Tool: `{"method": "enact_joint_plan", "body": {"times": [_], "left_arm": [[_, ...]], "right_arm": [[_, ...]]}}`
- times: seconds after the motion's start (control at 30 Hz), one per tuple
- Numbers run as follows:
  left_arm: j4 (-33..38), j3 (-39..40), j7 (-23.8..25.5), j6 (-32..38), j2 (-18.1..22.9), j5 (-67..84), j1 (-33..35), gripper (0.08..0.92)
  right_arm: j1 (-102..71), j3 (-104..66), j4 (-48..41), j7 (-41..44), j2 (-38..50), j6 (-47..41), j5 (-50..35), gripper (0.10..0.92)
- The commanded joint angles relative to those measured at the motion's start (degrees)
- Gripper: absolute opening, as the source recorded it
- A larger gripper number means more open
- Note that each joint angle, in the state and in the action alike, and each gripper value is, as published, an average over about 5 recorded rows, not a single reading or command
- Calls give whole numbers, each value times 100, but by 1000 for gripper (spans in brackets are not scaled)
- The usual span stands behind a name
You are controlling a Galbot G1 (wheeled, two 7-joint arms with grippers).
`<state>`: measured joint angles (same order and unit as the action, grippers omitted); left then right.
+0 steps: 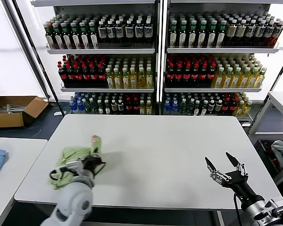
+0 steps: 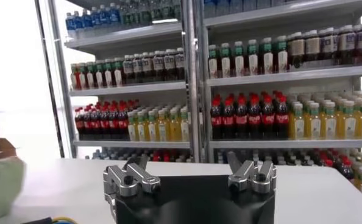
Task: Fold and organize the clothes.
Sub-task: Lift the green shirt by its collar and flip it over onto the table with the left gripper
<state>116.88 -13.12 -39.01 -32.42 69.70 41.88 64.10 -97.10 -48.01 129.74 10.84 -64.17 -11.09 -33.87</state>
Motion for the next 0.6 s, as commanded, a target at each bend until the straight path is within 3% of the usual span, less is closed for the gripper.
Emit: {"method": "enact_joint_plan", "body": {"times": [0.03, 0.27, 0.43, 0.6], "left_arm": [[-558, 1698, -322, -38, 1398, -306, -719, 144], [-363, 1843, 198, 189, 1329, 189, -657, 144], [-171, 1713, 1248, 567, 1078, 1144, -377, 167], [-118, 980, 2272, 1140, 932, 2491, -315, 297]], "right_arm": [[-164, 73, 362, -226, -8, -148, 241, 823], [78, 578, 205, -695, 326, -491, 168, 823], [667, 1003, -95, -1129, 698, -850, -392, 823], [1407, 1672, -559, -1345, 945, -1140, -661, 823]]}}
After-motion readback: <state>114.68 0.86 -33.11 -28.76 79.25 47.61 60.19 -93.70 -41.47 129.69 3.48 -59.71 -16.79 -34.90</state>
